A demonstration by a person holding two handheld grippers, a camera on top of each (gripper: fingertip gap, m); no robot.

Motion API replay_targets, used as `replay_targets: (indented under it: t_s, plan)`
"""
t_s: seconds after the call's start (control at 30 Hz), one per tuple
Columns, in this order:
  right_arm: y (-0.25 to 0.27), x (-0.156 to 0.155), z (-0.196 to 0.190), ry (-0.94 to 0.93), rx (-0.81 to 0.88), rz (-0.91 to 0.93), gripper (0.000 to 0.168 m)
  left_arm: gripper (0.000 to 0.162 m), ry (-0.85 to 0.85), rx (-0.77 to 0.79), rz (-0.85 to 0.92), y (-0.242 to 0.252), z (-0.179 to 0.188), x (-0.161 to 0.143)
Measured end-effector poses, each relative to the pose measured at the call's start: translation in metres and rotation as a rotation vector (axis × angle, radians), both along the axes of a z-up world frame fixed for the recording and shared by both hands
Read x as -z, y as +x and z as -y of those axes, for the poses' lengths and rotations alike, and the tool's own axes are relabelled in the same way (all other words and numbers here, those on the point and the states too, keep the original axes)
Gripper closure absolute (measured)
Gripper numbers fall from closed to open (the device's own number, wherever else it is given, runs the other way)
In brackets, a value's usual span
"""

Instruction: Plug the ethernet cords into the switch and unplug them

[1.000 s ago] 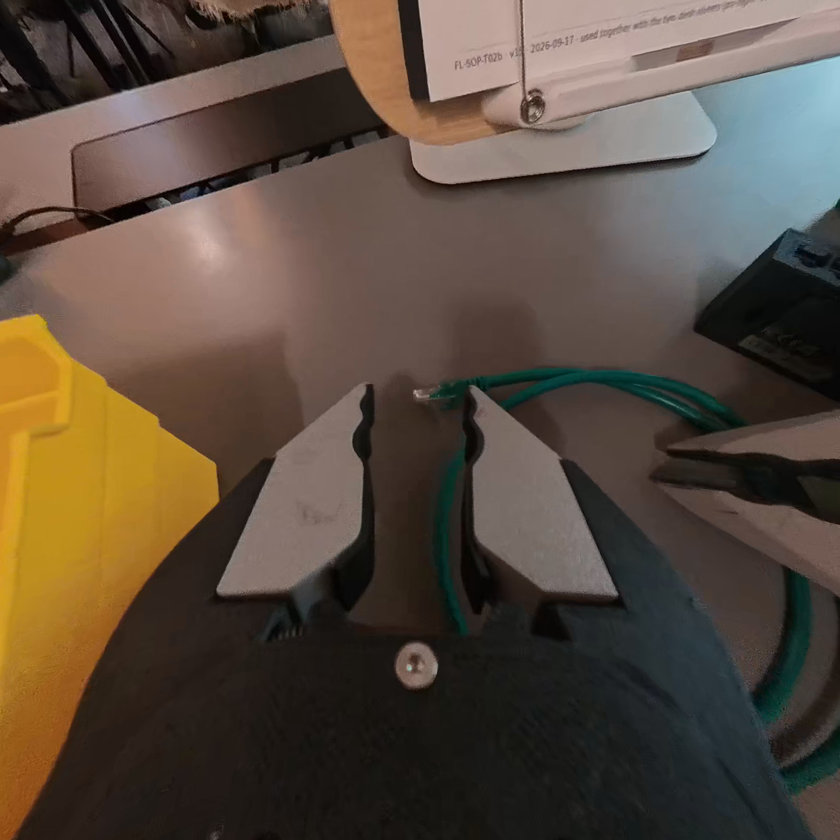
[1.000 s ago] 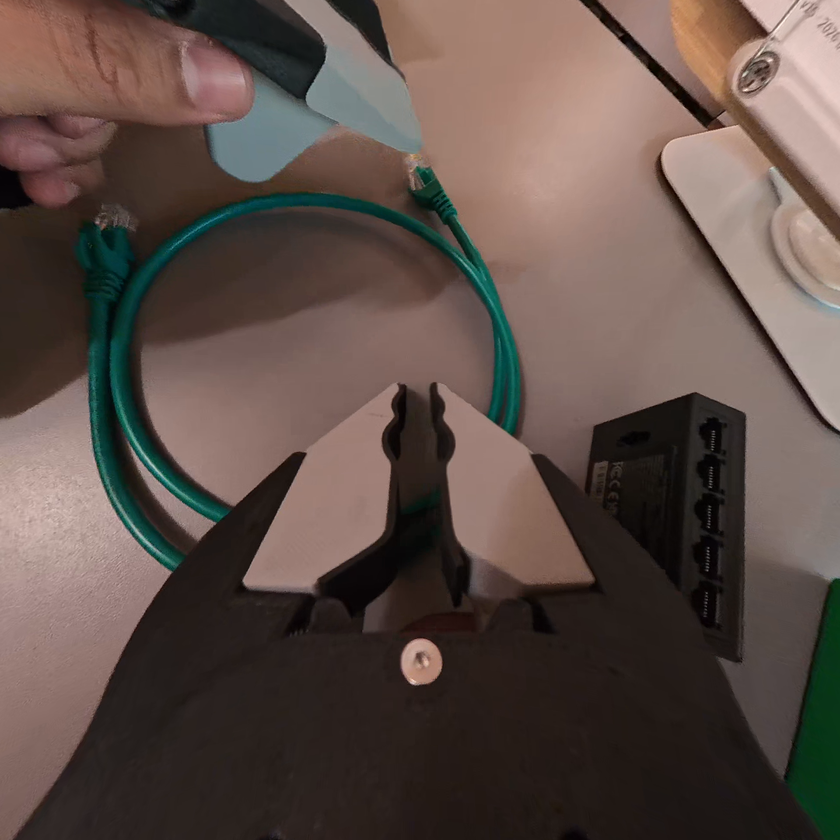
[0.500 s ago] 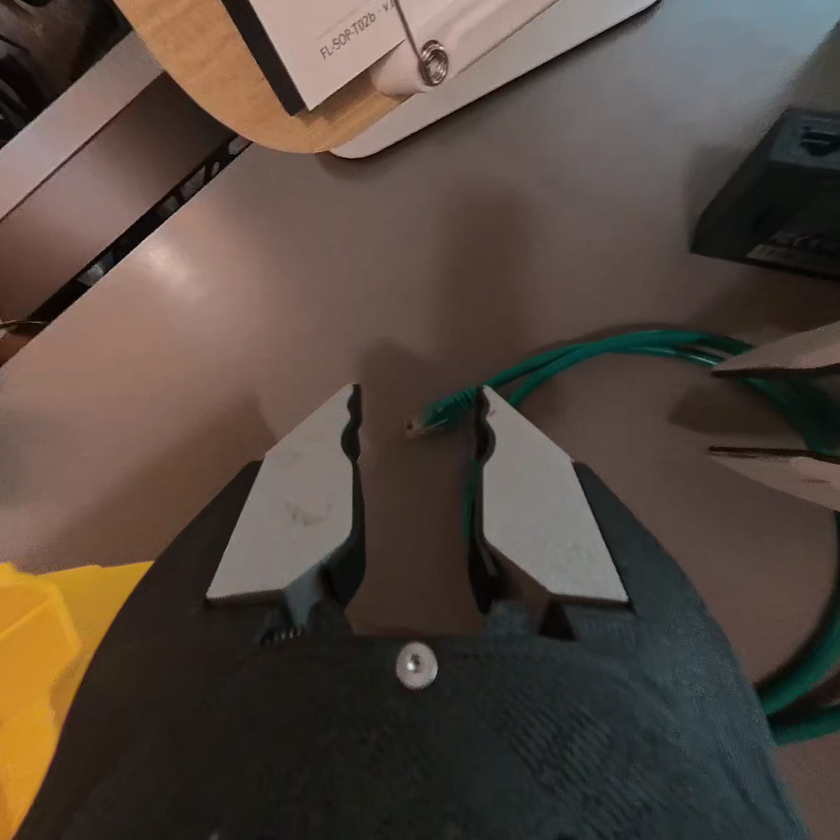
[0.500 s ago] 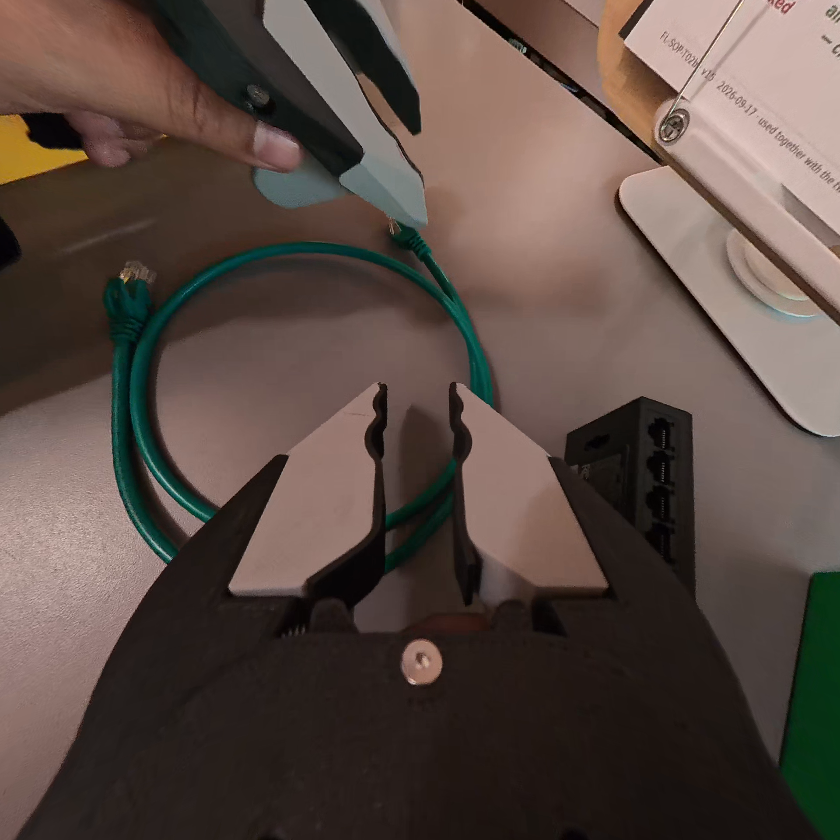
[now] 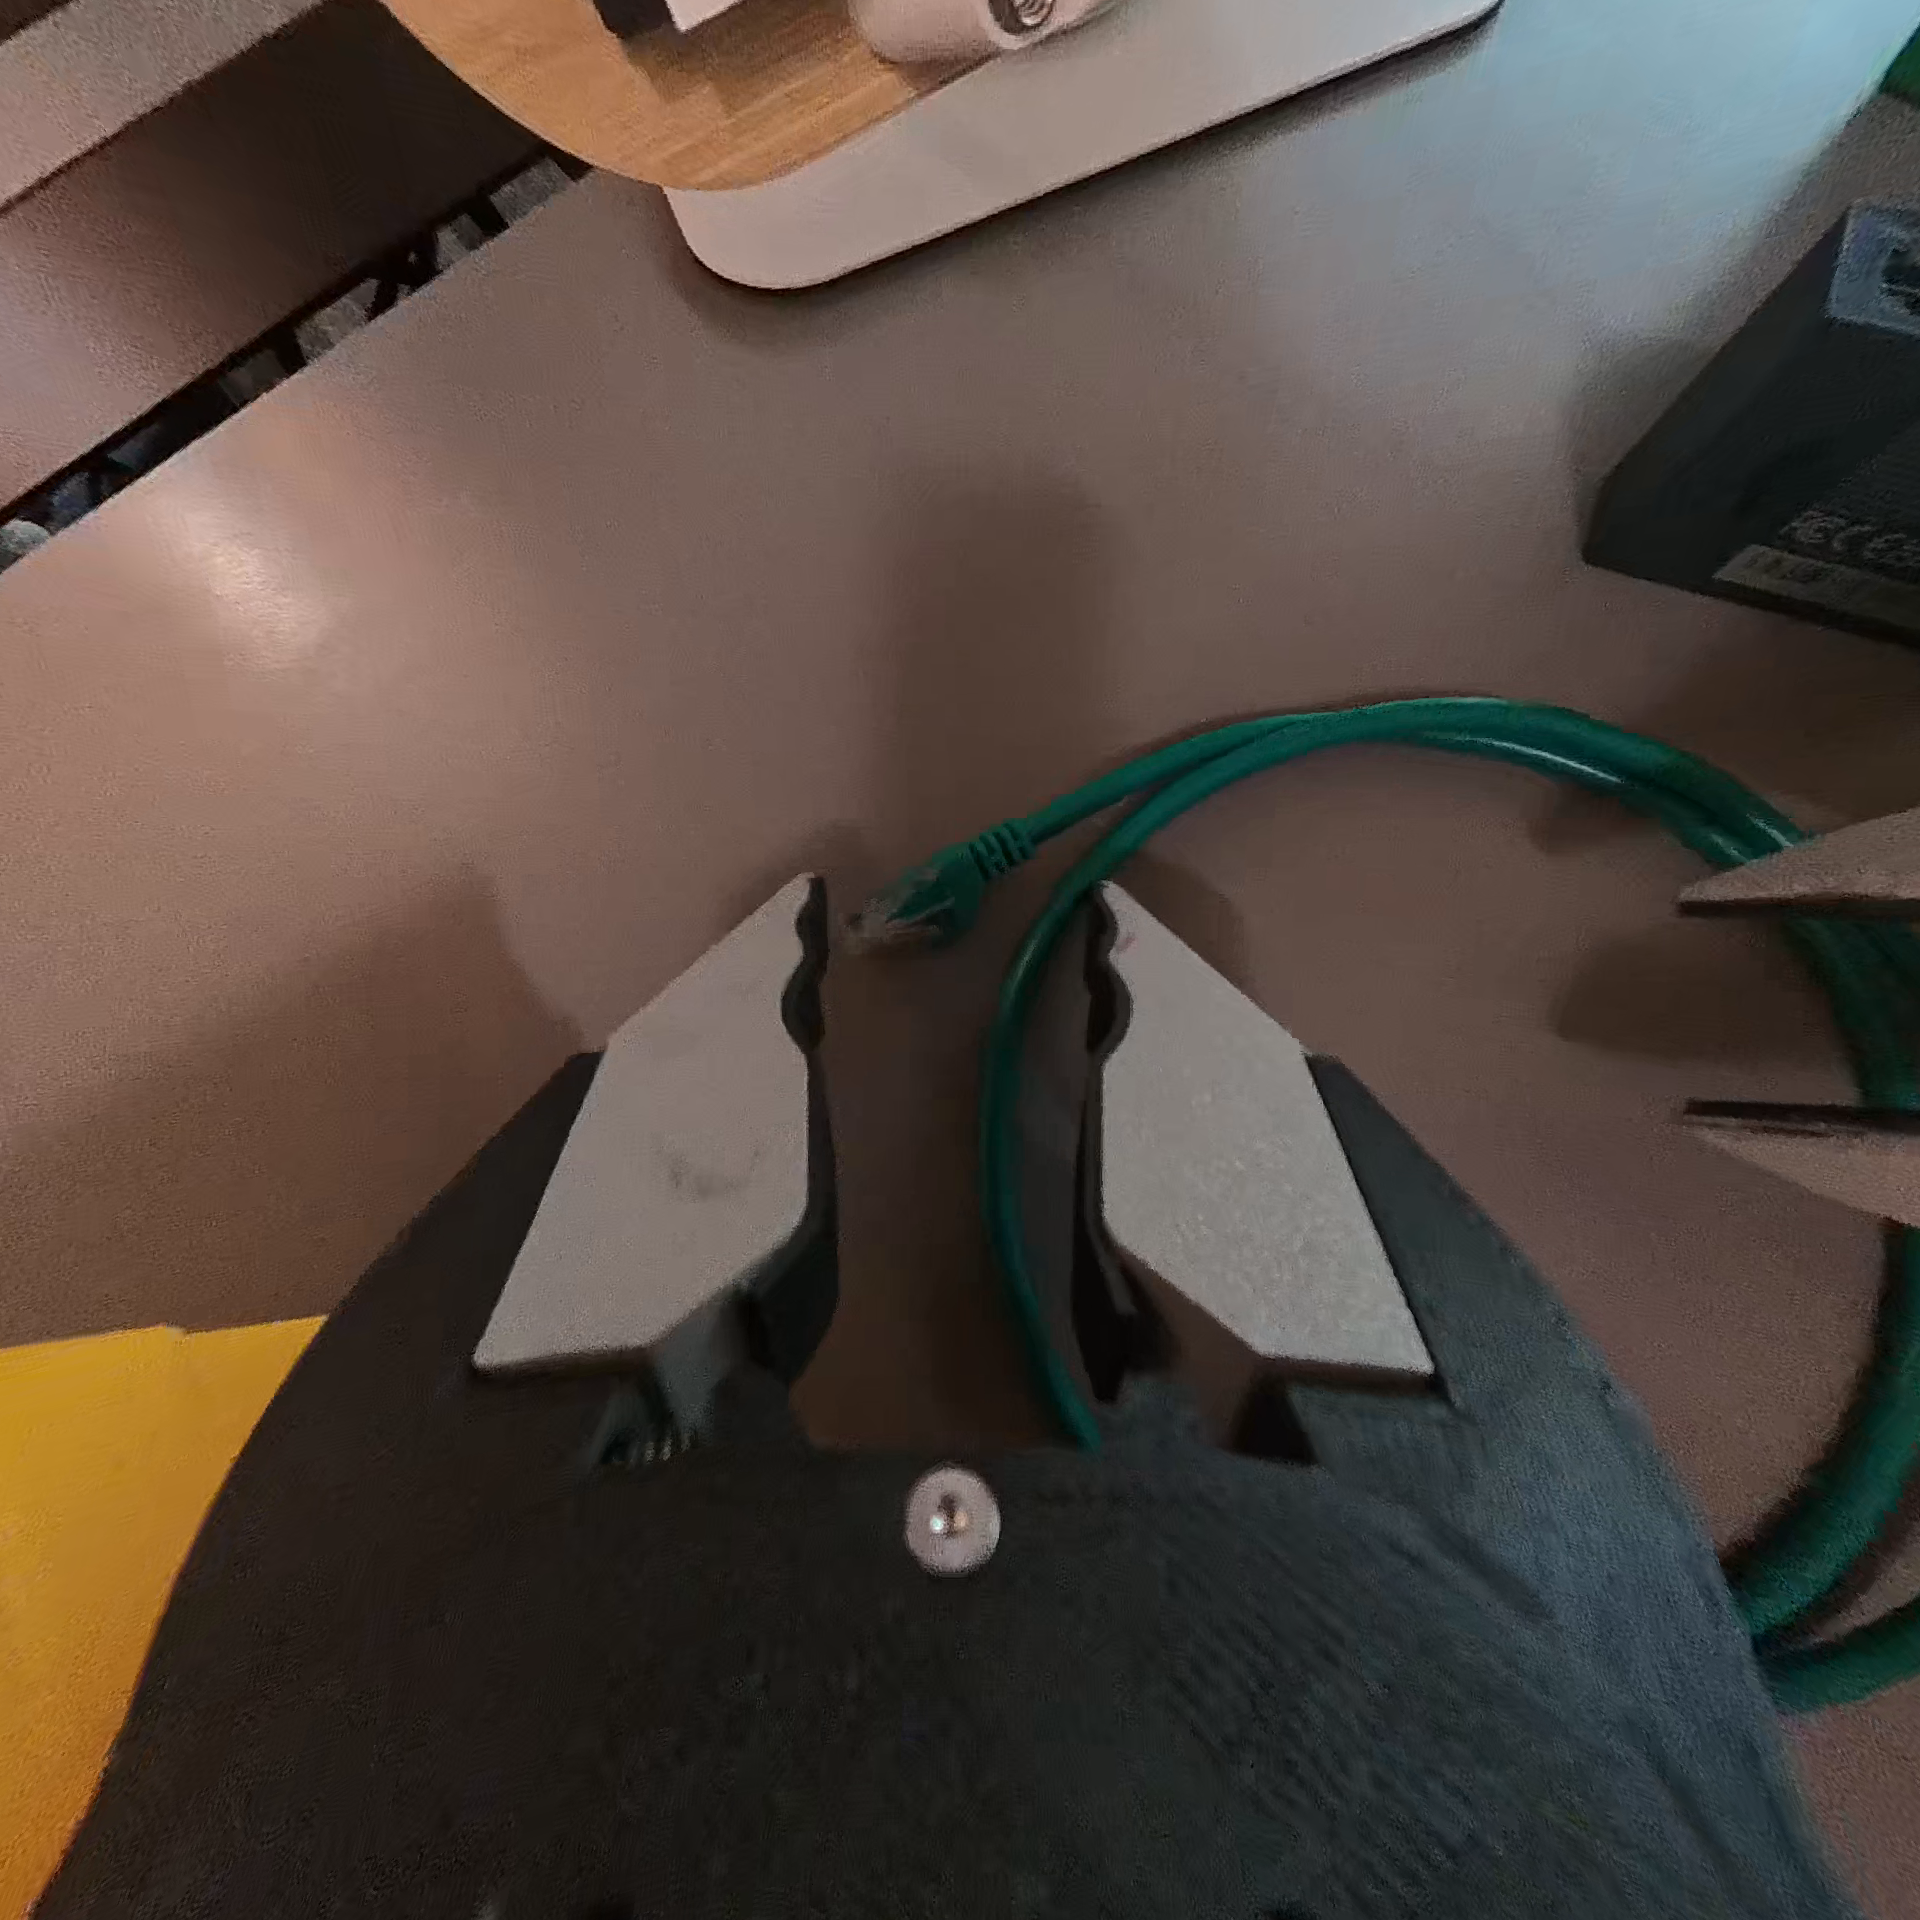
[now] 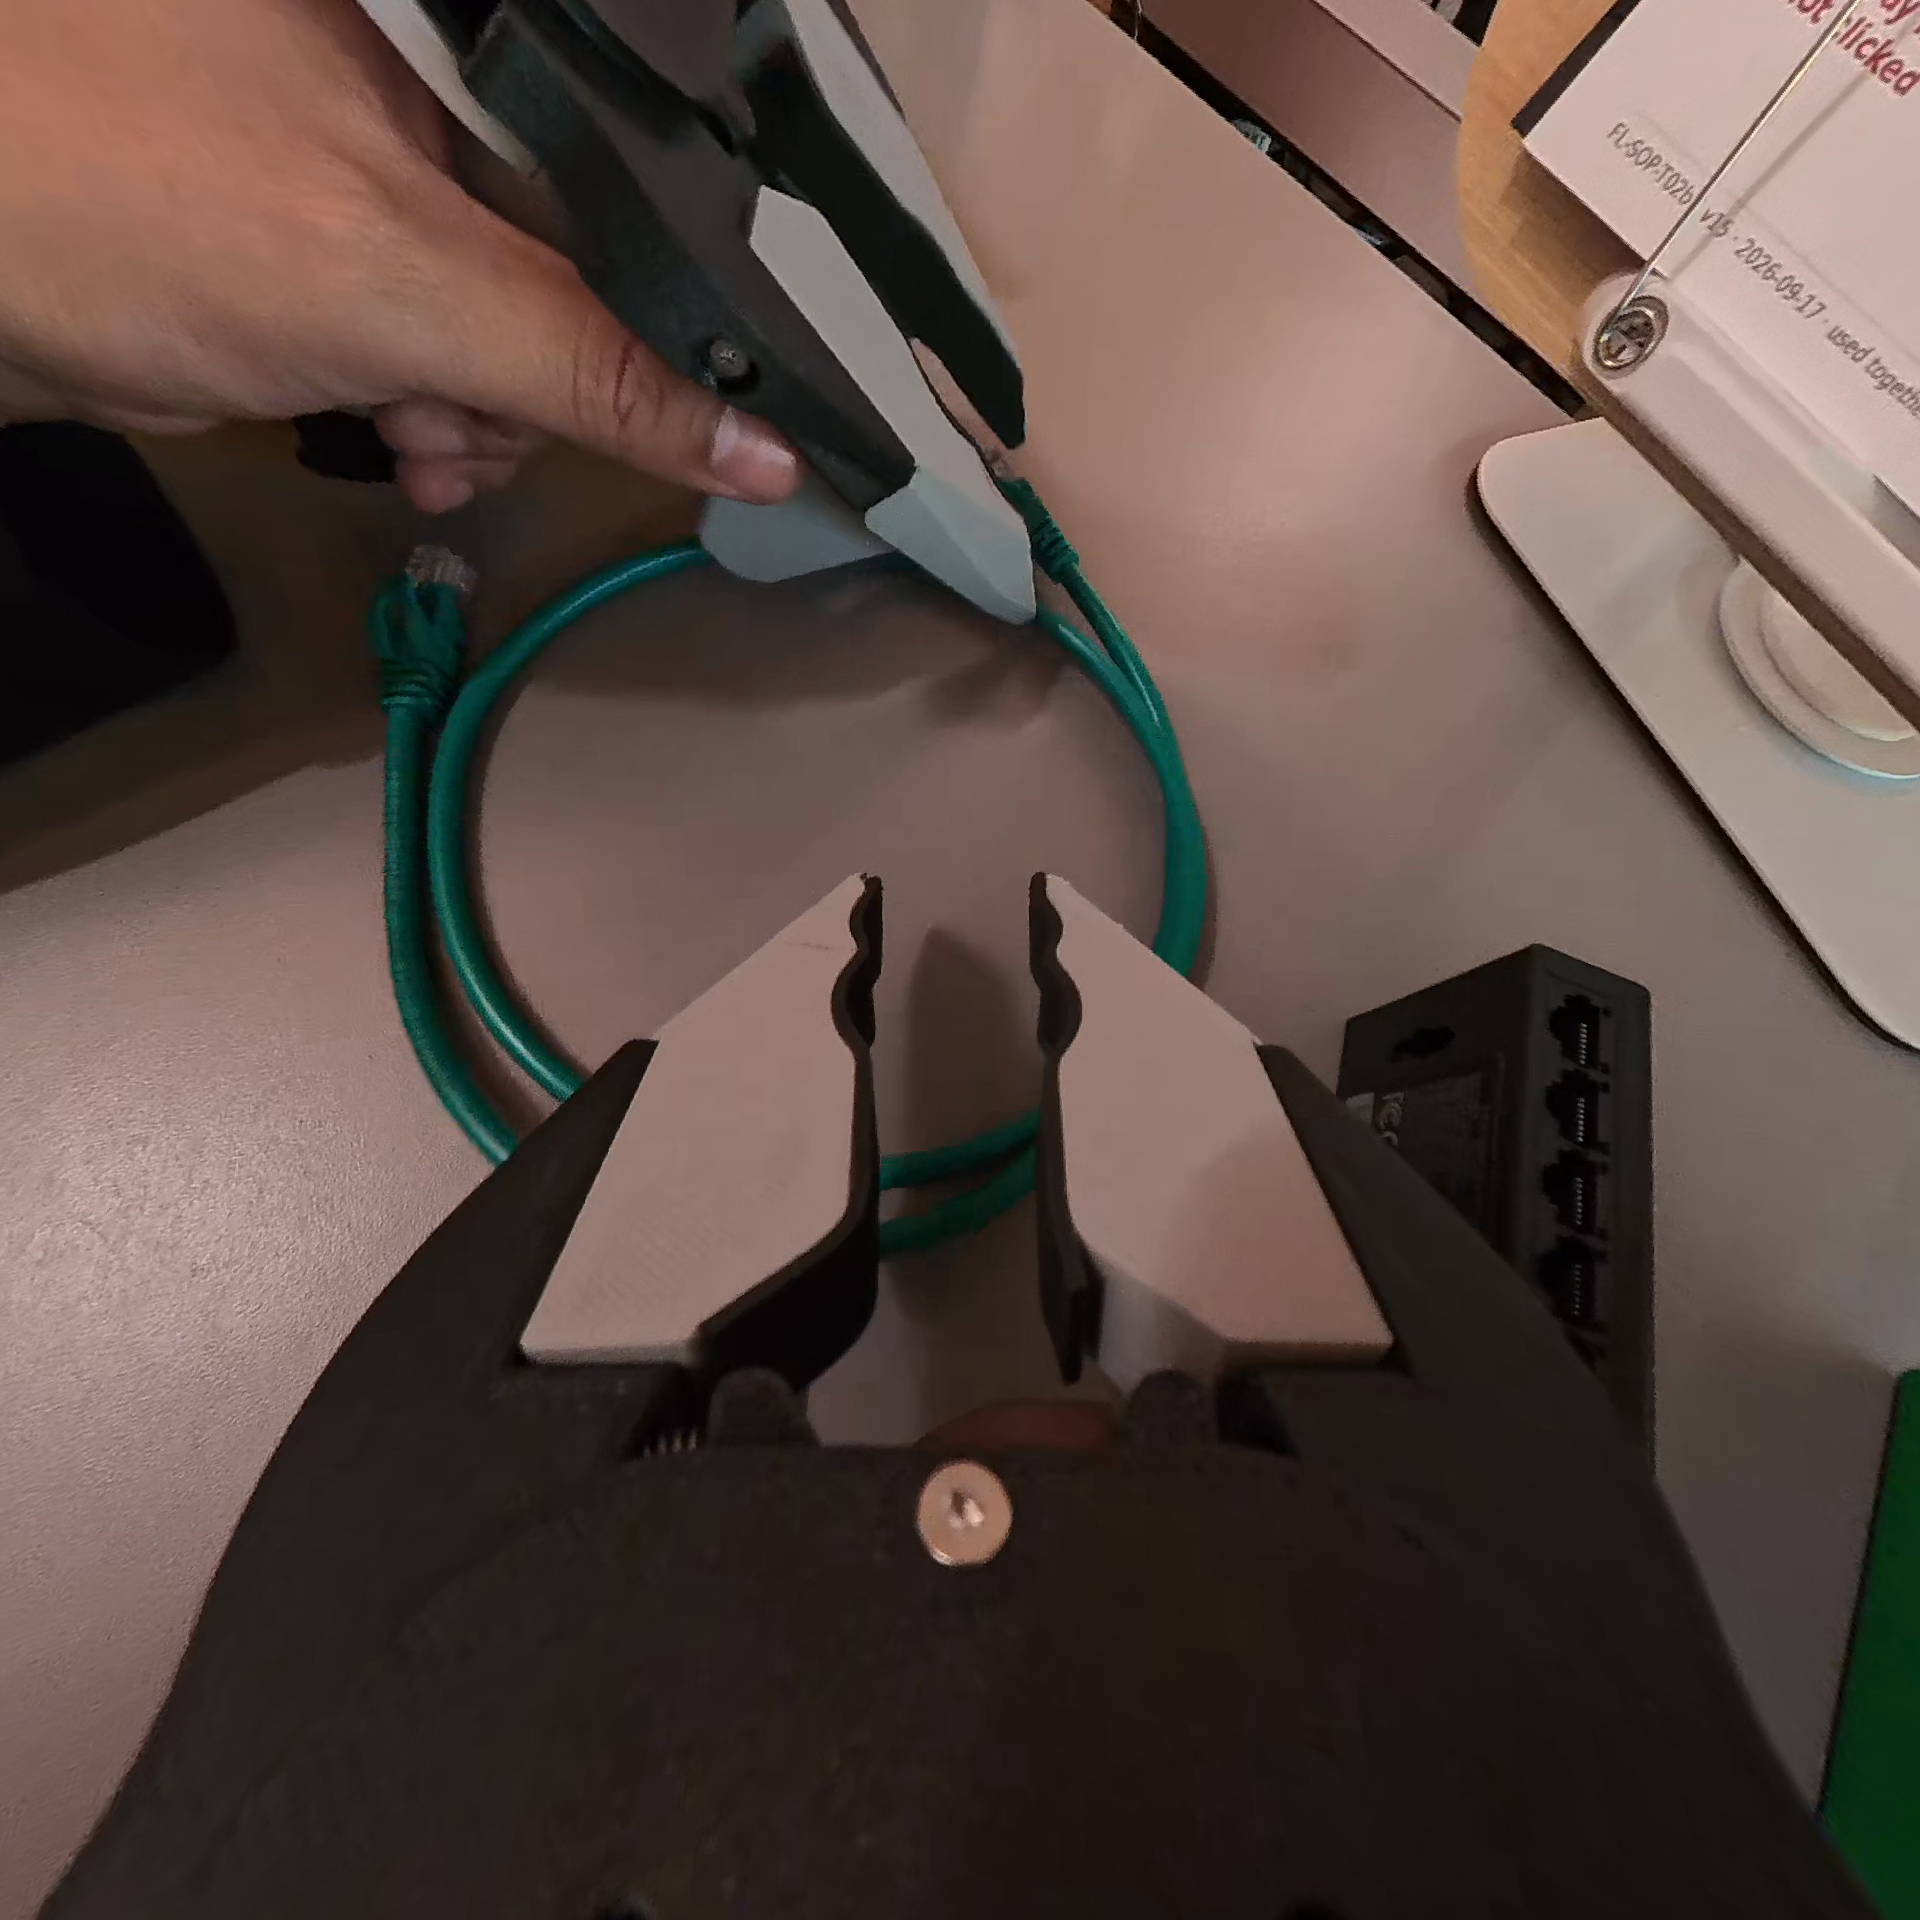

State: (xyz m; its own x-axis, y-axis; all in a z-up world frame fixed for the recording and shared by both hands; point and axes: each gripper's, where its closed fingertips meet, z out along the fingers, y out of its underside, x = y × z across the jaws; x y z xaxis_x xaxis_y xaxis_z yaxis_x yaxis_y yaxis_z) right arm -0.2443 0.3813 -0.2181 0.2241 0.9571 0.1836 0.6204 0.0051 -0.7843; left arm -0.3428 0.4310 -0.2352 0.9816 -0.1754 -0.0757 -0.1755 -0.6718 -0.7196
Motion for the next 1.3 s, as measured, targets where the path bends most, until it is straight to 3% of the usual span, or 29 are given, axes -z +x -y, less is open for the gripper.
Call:
replay_targets:
  t_s: [0.33, 0.53, 0.63, 0.77, 1.0, 1.1, 1.3]
  plan:
    - [-0.001, 0.000, 0.001, -0.005, -0.002, -0.010, 0.143, 0.121, 0.147, -0.096, -0.008, -0.017, -0.009, -0.026]
    - [0.000, -0.001, -0.002, -0.003, 0.011, -0.012, 0.143, 0.122, 0.084, -0.104, -0.081, -0.020, -0.010, -0.010]
    - [0.001, -0.006, -0.005, 0.002, 0.023, -0.028, 0.143, 0.136, 0.028, -0.082, -0.140, -0.017, -0.008, 0.002]
    - [0.003, -0.007, -0.010, -0.003, 0.036, -0.032, 0.143, 0.141, -0.038, -0.065, -0.241, -0.017, 0.000, 0.004]
    - [0.006, -0.010, -0.016, -0.012, 0.052, -0.042, 0.143, 0.142, -0.197, 0.049, -0.010, 0.025, 0.034, 0.003]
    - [0.006, -0.010, -0.017, -0.013, 0.053, -0.043, 0.143, 0.142, -0.157, 0.051, -0.077, 0.019, 0.029, 0.002]
    - [0.005, -0.012, -0.013, -0.012, 0.040, -0.054, 0.143, 0.135, -0.098, 0.104, -0.025, 0.024, 0.019, 0.008]
